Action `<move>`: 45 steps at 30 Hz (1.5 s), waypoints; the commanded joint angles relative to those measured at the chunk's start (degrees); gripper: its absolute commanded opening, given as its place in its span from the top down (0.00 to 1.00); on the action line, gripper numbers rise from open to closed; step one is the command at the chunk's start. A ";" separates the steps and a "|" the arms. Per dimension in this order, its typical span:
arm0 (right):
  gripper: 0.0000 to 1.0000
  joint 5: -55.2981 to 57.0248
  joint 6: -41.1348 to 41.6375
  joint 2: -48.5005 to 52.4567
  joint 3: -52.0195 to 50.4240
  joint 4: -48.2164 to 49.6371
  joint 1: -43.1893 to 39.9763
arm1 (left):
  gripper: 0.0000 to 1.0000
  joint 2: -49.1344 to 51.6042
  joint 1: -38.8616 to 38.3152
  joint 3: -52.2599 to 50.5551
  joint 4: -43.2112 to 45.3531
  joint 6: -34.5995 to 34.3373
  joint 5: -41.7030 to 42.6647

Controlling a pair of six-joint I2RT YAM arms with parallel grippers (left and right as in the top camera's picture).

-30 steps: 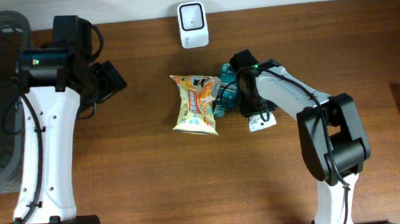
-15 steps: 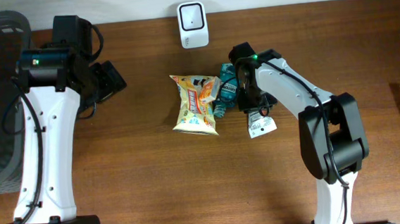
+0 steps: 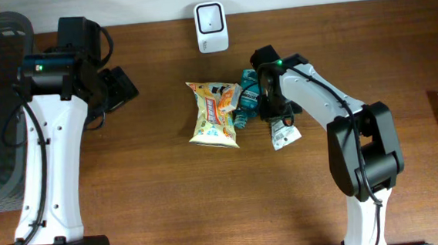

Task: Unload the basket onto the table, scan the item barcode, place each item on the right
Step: 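Raise the white packet with the right gripper to the scanner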

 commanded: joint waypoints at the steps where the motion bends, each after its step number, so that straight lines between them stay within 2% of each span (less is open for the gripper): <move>1: 0.93 0.13 0.74 0.94 -1.79 -0.02 -0.22 | 0.01 -0.28 -0.02 0.09 -0.07 -0.59 0.00; 8: 0.96 0.11 0.81 0.94 0.37 -1.31 -0.22 | 0.01 -0.28 -0.02 0.09 -0.07 -0.59 0.00; 17: 0.96 0.13 0.74 0.94 16.22 -7.45 -0.22 | 0.01 -0.28 -0.02 0.09 -0.07 -0.59 0.00; 22: 0.96 -1.86 0.74 0.94 23.19 -6.80 -0.24 | 0.01 -0.28 -0.02 0.09 -0.07 -0.59 0.00; 27: 0.96 -15.47 1.46 0.96 24.68 6.34 -0.52 | 0.01 -0.28 -0.02 0.09 -0.07 -0.59 0.00; 33: 0.96 -26.56 10.10 1.90 24.65 25.16 -1.73 | 0.01 -0.28 -0.02 0.09 -0.07 -0.59 0.00; 41: 0.96 -29.77 23.19 9.38 24.68 47.54 -1.75 | 0.01 -0.28 -0.02 0.09 -0.07 -0.59 0.00; 45: 0.96 -32.81 31.61 14.84 24.68 61.70 -2.16 | 0.01 -0.28 -0.02 0.09 -0.07 -0.59 0.00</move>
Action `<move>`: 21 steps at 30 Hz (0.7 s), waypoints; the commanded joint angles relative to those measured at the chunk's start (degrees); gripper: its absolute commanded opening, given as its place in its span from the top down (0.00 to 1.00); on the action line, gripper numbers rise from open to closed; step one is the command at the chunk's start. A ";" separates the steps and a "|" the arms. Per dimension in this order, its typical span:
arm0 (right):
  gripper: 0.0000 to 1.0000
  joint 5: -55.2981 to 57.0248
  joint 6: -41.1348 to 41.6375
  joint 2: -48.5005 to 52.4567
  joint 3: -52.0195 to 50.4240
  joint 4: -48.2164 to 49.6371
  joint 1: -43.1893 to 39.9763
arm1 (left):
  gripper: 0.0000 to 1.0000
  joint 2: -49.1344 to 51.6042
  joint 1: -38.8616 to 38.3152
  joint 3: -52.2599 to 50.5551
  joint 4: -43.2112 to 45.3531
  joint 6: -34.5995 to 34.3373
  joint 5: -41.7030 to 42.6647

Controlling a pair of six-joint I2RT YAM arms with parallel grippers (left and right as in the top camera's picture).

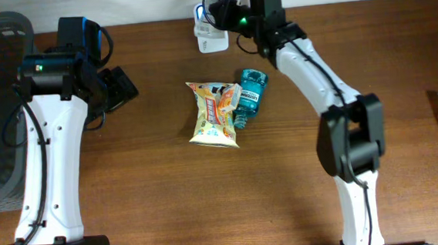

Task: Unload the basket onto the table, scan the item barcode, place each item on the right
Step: 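Raise the white packet with the right gripper to the scanner, then carry the packet right and drop it at the table's right edge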

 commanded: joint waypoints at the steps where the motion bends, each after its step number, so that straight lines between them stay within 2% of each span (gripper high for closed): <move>1: 0.96 -4.39 10.49 4.70 0.90 8.90 -0.74 | 0.01 -0.28 -0.02 0.11 -0.07 -0.59 -0.02; 4: 0.96 -2.69 13.31 6.49 0.90 10.91 -0.98 | 0.01 -0.28 -0.02 0.11 -0.07 -0.59 -0.02; 10: 0.96 -2.38 12.33 7.06 0.90 10.05 -2.36 | 0.01 -0.28 -0.02 0.11 -0.07 -0.59 -0.02; 15: 0.96 -11.39 10.54 6.23 3.50 9.14 -7.34 | 0.01 -0.28 -0.02 0.11 -0.07 -0.59 -0.02; 18: 0.96 -11.41 8.83 3.19 4.26 1.55 -11.43 | 0.01 -0.28 -0.02 0.11 -0.07 -0.59 -0.02; 21: 0.96 -6.69 4.37 -1.05 4.44 -10.23 -15.82 | 0.01 -0.28 -0.02 0.11 -0.07 -0.59 -0.02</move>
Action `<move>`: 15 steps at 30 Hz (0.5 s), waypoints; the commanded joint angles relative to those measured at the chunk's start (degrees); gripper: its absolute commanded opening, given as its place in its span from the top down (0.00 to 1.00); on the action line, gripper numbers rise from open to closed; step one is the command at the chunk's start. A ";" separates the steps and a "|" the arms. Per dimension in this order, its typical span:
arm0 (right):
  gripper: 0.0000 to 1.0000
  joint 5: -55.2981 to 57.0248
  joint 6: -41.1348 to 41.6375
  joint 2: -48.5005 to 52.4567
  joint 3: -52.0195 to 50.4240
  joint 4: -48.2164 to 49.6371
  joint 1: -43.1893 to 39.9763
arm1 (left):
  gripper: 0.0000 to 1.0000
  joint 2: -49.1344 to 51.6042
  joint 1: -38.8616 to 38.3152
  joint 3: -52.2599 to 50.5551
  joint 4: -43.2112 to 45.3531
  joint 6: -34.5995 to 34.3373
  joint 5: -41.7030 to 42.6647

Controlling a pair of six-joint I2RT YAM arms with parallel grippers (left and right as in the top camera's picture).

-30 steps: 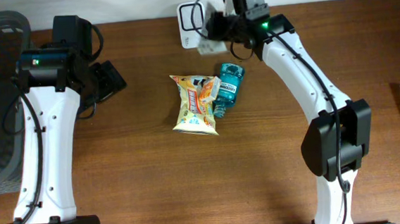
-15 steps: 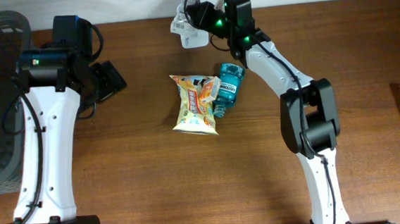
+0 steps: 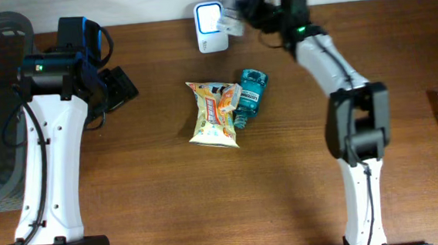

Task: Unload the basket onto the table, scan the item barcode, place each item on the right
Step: 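Carry the packet right and drop it at the table's right edge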

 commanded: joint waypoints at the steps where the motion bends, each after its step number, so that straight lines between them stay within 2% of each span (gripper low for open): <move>1: 0.96 6.45 -7.15 -8.76 1.57 -12.59 -6.80 | 0.01 -0.28 -0.02 0.09 -0.09 -0.59 0.00; 4: 0.96 21.40 -13.33 -14.29 1.57 -29.86 -12.74 | 0.01 -0.28 -0.02 0.09 -0.09 -0.59 0.00; 7: 0.96 30.16 -18.75 -17.20 1.57 -38.91 -18.16 | 0.01 -0.28 -0.02 0.09 -0.09 -0.59 0.00; 10: 0.96 32.41 -20.92 -18.21 1.57 -44.98 -24.52 | 0.01 -0.28 -0.02 0.09 -0.09 -0.59 0.00; 11: 0.96 32.37 -20.94 -18.21 1.57 -48.26 -28.92 | 0.01 -0.28 -0.02 0.09 -0.09 -0.59 0.00; 15: 0.96 32.35 -20.94 -17.49 1.55 -52.09 -38.07 | 0.01 -0.28 -0.02 0.09 -0.09 -0.59 0.00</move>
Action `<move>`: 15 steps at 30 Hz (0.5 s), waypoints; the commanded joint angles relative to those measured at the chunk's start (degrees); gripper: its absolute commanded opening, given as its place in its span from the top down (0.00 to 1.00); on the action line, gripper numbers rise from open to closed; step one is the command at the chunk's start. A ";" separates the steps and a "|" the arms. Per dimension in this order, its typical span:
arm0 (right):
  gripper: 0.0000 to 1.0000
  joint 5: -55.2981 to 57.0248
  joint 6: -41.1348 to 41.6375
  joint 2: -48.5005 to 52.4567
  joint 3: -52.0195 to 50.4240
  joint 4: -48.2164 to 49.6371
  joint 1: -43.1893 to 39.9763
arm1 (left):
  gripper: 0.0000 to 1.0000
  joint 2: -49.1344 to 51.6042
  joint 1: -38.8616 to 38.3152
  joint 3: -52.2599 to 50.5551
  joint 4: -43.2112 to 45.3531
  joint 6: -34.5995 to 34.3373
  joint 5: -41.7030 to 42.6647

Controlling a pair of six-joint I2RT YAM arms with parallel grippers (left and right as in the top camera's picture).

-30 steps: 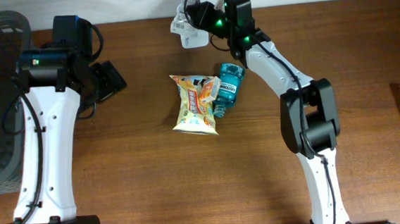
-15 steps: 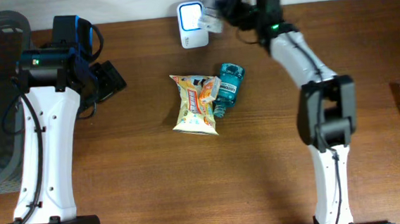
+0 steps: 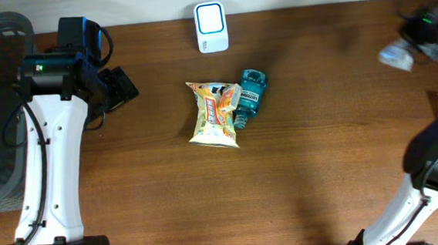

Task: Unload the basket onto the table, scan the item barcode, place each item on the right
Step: 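Carry the packet right and drop it at the table's right edge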

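Note:
The white barcode scanner (image 3: 211,26) stands at the table's back edge. My right gripper (image 3: 408,46) is far to the right, near the back right corner, shut on a small white packet (image 3: 394,55) that looks blurred. A yellow snack bag (image 3: 214,113) and a blue bottle (image 3: 248,97) lie side by side in the middle. My left gripper (image 3: 120,91) hangs over the left part of the table with nothing seen in it; the overhead view does not show how its fingers stand.
A dark basket fills the left edge. A pale packet lies at the right edge of the table, just below my right arm.
My right gripper has gone from beside the scanner to the far right of the table, the white packet still in it. The left arm, snack bag and bottle have not moved.
First my right gripper was down by the bottle with the white packet under it. Then it held the packet up at the scanner, on its right side. Now the packet is over the far right, away from the scanner.

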 commanded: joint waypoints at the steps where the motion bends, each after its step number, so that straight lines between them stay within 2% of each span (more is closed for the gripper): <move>1: 0.96 3.02 -1.75 0.28 0.44 -2.01 -8.90 | 0.01 -0.28 -0.02 0.11 -0.09 -0.59 0.00; 8: 0.96 3.76 -4.37 4.13 0.42 -1.38 -21.14 | 0.01 -0.28 -0.02 0.11 -0.09 -0.59 0.00; 15: 0.96 1.60 -5.81 8.72 0.42 6.16 -24.22 | 0.01 -0.28 -0.02 0.11 -0.09 -0.59 0.00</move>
